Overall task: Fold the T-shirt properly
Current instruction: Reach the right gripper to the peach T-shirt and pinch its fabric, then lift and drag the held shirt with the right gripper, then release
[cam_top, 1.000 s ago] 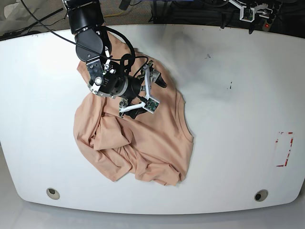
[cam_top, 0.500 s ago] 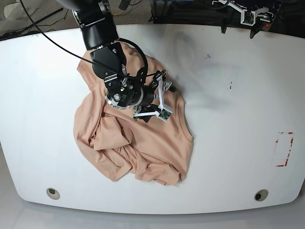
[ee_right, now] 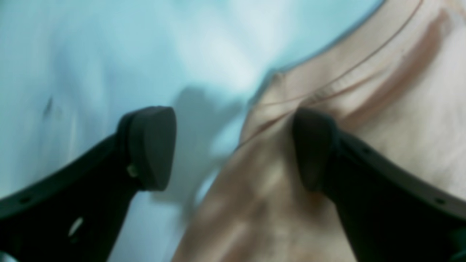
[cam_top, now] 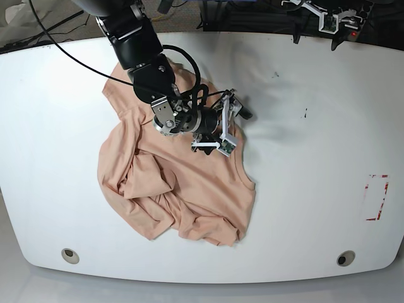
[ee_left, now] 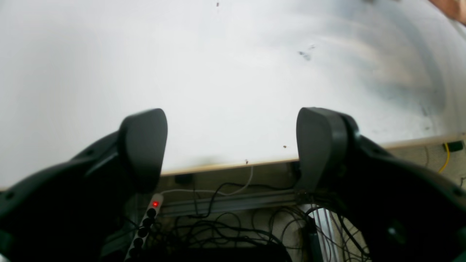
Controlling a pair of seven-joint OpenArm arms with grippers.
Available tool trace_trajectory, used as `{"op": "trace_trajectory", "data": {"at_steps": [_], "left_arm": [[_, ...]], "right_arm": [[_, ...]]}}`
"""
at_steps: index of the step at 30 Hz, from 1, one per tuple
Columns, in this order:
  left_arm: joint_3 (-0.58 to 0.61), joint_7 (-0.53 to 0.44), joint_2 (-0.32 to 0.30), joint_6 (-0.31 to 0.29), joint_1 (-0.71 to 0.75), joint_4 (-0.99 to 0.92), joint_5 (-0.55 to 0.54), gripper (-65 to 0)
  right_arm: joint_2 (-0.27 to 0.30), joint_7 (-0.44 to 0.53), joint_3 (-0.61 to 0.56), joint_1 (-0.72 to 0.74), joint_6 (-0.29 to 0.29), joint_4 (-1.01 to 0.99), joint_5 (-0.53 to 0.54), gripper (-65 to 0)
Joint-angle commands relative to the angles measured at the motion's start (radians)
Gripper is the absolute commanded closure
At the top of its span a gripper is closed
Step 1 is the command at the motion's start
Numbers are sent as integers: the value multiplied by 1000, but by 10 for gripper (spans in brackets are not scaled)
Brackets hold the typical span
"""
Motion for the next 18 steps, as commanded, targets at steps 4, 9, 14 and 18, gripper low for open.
{"op": "trace_trajectory", "data": {"at_steps": [4, 9, 14, 18], "left_arm": [[-5, -23, -5, 1, 16, 13, -2, -518], [-5, -23, -6, 1, 5, 13, -1, -518], [-7, -23, -6, 1, -13, 13, 1, -518], [-7, -23, -6, 1, -18, 14, 1, -518]], "right_arm": [[20, 97, 1, 15, -92, -47, -4, -398], [20, 135, 1, 19, -147, -84, -4, -192], [20, 135, 0, 42, -183, -92, -4, -25], [20, 135, 0, 49, -184, -84, -4, -2]]}}
